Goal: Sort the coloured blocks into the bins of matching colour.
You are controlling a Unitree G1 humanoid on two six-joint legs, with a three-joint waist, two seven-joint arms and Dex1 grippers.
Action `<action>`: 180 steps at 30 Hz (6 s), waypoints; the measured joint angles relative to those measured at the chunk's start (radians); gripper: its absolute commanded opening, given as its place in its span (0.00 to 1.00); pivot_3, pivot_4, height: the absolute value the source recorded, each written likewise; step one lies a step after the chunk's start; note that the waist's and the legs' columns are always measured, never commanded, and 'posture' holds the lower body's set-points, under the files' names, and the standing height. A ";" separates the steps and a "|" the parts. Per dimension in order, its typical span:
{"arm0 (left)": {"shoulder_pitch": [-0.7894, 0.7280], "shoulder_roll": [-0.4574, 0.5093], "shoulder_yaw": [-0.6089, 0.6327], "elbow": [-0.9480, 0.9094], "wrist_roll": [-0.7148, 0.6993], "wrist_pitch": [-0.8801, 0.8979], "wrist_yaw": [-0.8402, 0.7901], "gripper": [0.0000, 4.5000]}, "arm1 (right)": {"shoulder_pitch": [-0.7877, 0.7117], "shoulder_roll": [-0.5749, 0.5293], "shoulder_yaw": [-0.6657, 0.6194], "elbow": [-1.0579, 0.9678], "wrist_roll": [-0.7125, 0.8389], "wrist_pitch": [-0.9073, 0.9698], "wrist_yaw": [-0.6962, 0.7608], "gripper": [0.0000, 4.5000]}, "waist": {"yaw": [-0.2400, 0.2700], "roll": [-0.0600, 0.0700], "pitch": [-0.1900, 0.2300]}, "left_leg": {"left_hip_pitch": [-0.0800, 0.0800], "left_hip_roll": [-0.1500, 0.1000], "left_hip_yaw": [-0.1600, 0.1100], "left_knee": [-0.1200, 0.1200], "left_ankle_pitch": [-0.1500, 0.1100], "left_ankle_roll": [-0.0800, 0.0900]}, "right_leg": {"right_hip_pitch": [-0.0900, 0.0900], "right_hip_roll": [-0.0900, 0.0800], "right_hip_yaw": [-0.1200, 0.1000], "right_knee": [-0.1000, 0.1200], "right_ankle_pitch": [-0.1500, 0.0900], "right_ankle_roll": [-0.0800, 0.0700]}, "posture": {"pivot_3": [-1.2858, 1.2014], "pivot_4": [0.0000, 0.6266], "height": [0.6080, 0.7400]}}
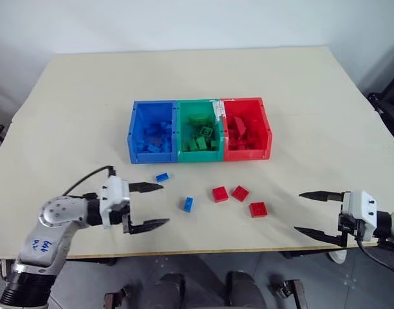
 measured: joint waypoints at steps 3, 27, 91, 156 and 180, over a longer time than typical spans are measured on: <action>0.009 -0.020 0.001 -0.004 -0.003 0.004 0.017 0.99 | -0.068 0.015 0.083 -0.018 -0.014 0.033 -0.001 1.00 | 0.000 0.000 0.000 | 0.000 0.001 0.000 0.001 0.000 0.000 | 0.000 0.000 0.000 0.000 0.000 0.000 | 0.52 0.24 1.00; 0.231 0.004 0.207 -0.003 -0.011 -0.060 0.025 1.00 | -0.311 0.110 0.316 -0.009 -0.101 0.184 -0.046 0.34 | 0.016 0.000 0.000 | -0.001 -0.001 -0.003 0.001 0.000 0.000 | 0.000 -0.002 -0.001 -0.001 0.000 0.000 | 0.52 0.24 1.00; 0.123 -0.012 0.157 0.039 0.035 -0.073 0.065 1.00 | -0.343 0.212 0.426 -0.435 -0.085 0.923 -0.651 0.70 | 0.002 0.001 0.001 | 0.002 0.015 0.003 0.001 -0.004 -0.008 | -0.002 0.014 0.000 0.000 0.002 -0.010 | 0.52 0.24 1.00; 0.215 -0.013 0.239 0.033 -0.057 -0.060 0.007 1.00 | -0.684 0.343 0.650 0.120 -0.278 0.308 -0.034 0.87 | -0.016 0.001 0.001 | 0.001 0.017 0.001 0.001 -0.004 -0.009 | -0.003 0.014 -0.003 0.000 0.003 -0.012 | 0.52 0.24 1.00; 0.132 -0.082 0.275 0.009 -0.090 -0.022 0.177 1.00 | -0.897 0.324 0.316 0.380 -0.256 0.329 -0.368 0.49 | -0.024 0.002 0.001 | 0.002 0.018 0.003 0.000 -0.004 -0.009 | -0.004 0.014 -0.002 0.001 0.003 -0.012 | 0.52 0.24 1.00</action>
